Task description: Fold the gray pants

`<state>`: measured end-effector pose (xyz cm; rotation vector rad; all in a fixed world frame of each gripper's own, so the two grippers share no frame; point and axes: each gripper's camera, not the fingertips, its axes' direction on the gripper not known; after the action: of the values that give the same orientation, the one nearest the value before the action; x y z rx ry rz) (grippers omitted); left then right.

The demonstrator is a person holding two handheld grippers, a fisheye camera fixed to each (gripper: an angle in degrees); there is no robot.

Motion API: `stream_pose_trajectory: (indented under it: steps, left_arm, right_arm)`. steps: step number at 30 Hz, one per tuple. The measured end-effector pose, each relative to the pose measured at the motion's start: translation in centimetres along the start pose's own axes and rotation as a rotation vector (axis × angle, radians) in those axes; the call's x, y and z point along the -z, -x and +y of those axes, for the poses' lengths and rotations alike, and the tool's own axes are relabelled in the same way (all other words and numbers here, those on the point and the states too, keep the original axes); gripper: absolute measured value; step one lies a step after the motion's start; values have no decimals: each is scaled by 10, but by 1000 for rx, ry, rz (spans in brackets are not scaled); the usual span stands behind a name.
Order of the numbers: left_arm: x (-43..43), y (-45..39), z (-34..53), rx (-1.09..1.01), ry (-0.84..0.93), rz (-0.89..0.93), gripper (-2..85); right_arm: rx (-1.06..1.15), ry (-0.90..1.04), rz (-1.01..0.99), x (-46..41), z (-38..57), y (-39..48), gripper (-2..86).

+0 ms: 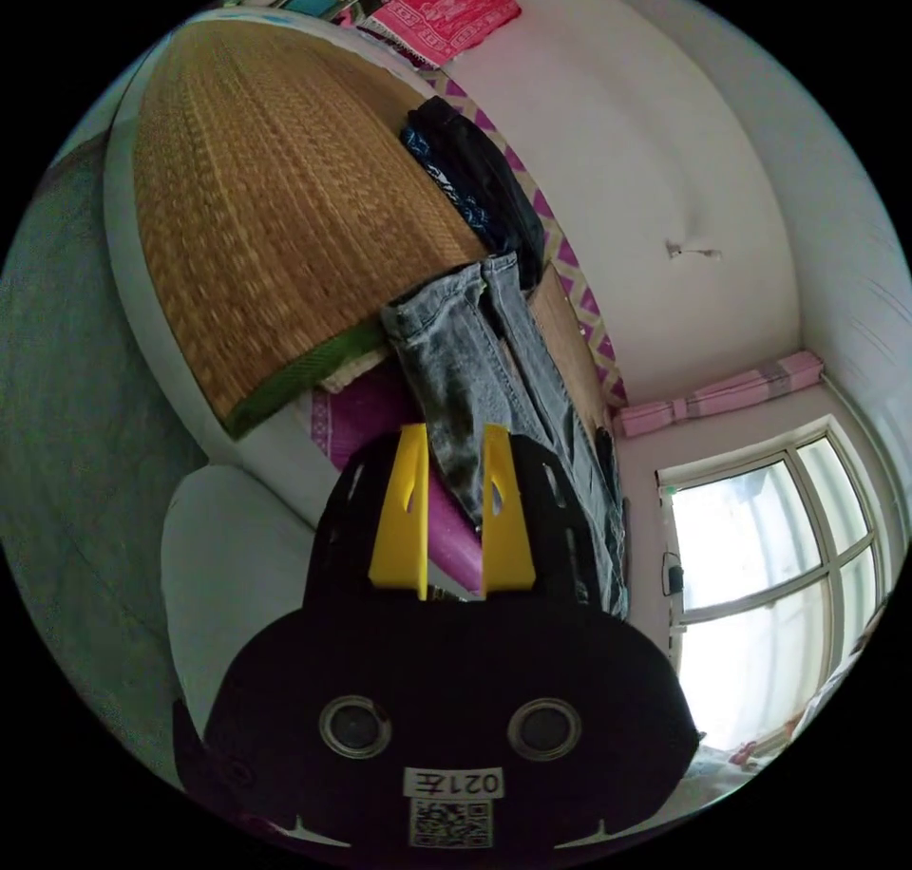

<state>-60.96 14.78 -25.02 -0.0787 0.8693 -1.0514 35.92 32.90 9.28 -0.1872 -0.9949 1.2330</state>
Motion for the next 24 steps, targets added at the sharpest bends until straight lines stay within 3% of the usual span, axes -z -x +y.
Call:
stream_pose_trajectory:
  steps: [2, 6, 15, 19, 24]
  left_arm:
    - [-4, -1, -6, 21, -13, -1, 5]
    - [-12, -25, -19, -106, 50, 8, -7]
    - [-62, -178, -91, -519, 131, -107, -9]
    - [-140, -240, -145, -608, 222, -195, -8]
    - [-272, -261, -204, -558, 347, -315, -2]
  right_arm:
    - [7, 10, 28, -4, -3, 3, 58]
    - [71, 40, -22, -5, -16, 23, 16]
    - [283, 81, -119, -35, -99, 151, 4]
    - [308, 110, -55, -107, -168, 202, 7]
    - [260, 161, 68, -220, -233, 226, 20]
